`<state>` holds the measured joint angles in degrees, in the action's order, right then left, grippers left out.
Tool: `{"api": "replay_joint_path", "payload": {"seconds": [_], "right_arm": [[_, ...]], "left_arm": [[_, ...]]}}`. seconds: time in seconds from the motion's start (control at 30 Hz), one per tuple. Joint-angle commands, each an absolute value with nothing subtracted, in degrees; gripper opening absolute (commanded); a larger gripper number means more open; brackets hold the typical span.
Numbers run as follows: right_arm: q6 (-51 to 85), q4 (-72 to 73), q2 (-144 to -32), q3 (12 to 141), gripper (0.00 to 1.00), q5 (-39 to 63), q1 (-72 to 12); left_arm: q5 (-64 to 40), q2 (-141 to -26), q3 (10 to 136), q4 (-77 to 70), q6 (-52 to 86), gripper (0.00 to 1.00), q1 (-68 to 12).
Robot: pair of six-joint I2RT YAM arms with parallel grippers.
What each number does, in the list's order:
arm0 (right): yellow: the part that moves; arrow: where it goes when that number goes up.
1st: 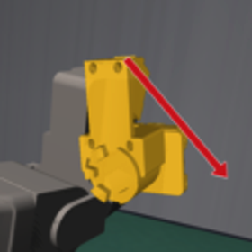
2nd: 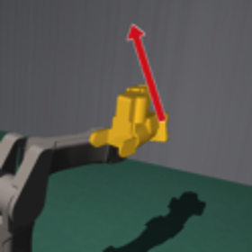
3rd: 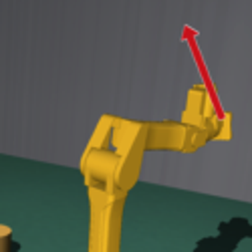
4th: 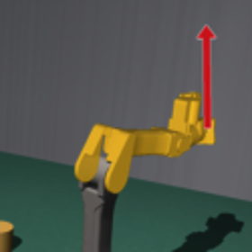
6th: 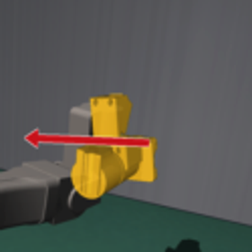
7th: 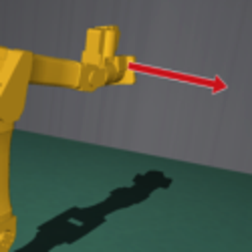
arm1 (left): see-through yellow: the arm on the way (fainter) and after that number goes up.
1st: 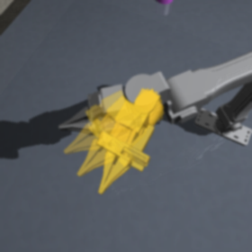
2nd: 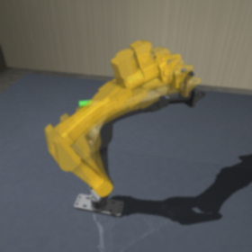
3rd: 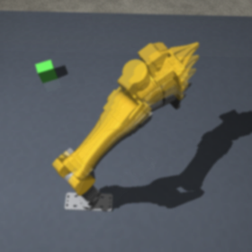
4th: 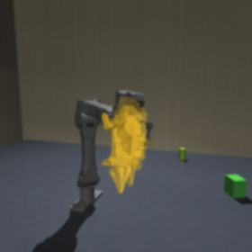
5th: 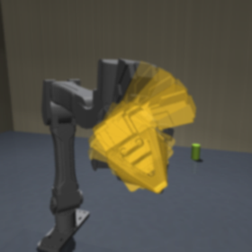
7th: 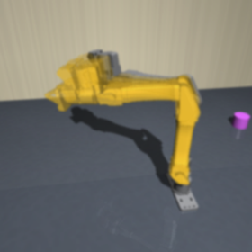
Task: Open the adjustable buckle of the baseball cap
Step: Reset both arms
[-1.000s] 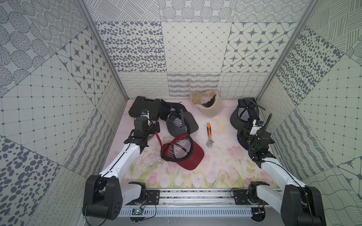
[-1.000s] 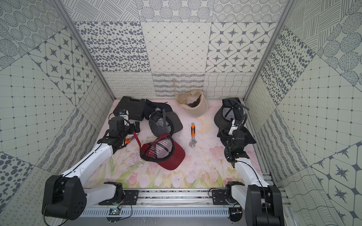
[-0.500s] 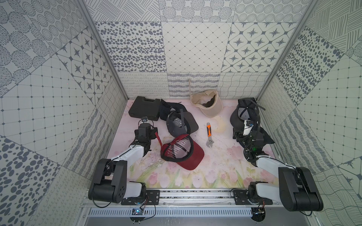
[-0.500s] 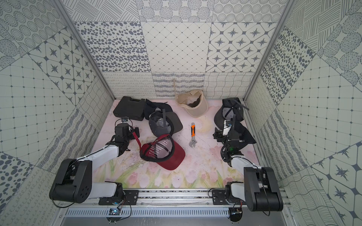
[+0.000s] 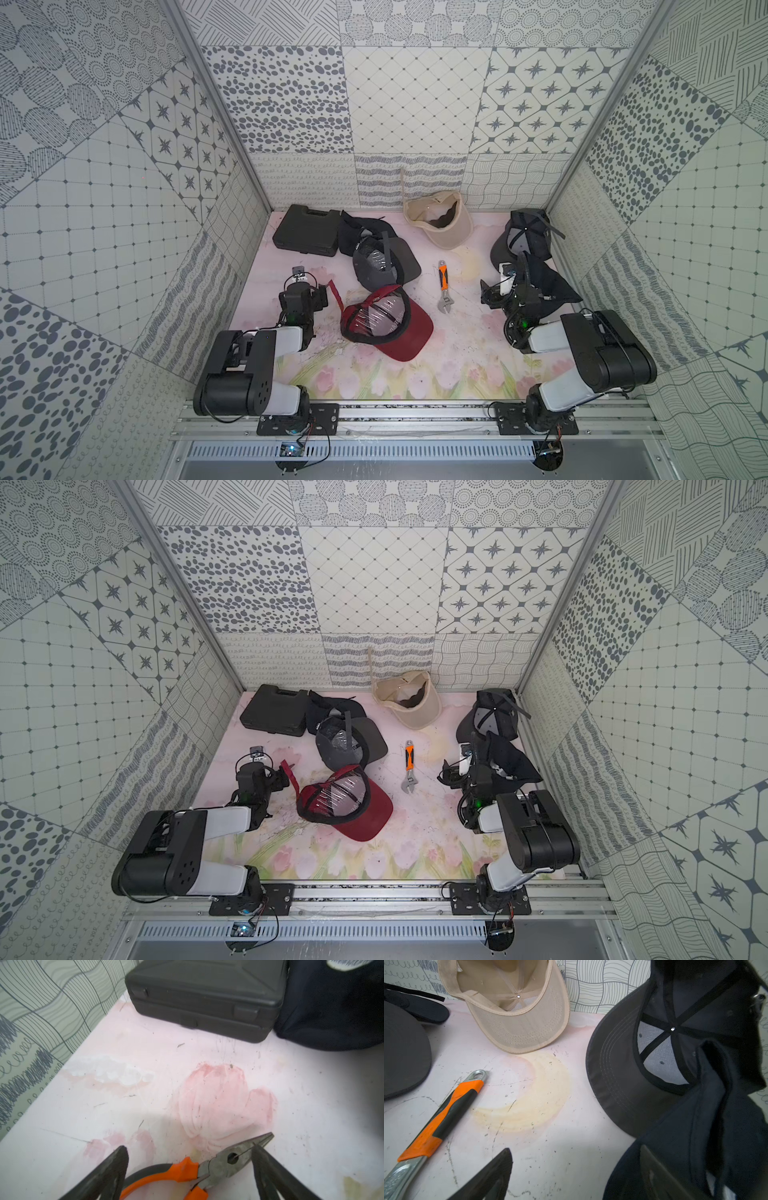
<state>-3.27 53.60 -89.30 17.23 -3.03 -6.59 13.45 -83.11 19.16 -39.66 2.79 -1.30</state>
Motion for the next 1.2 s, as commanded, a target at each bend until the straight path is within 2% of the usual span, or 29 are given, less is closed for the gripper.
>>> {"api": "replay_joint_path", "payload": {"seconds": [0.0,0.13,0.4,1.17], "right_arm": [[-2.8,53.7,-88.5,20.0,0.97,-3.1,-5.8],[-2.1,51.9,-88.8,21.3,0.98,-2.0,-4.9],[1.0,47.3,-89.0,23.9,0.98,1.1,-1.8],[1.0,47.3,-88.9,23.8,0.98,1.0,-1.8]], "left_arm": [[9.7,-89.4,23.6,-48.3,1.1,0.96,-0.7],[8.2,-89.8,23.2,-48.3,0.8,0.99,-1.0],[8.4,-89.9,23.1,-48.8,0.5,0.99,-1.2],[8.4,-89.9,23.3,-48.3,0.6,0.99,-1.3]]}}
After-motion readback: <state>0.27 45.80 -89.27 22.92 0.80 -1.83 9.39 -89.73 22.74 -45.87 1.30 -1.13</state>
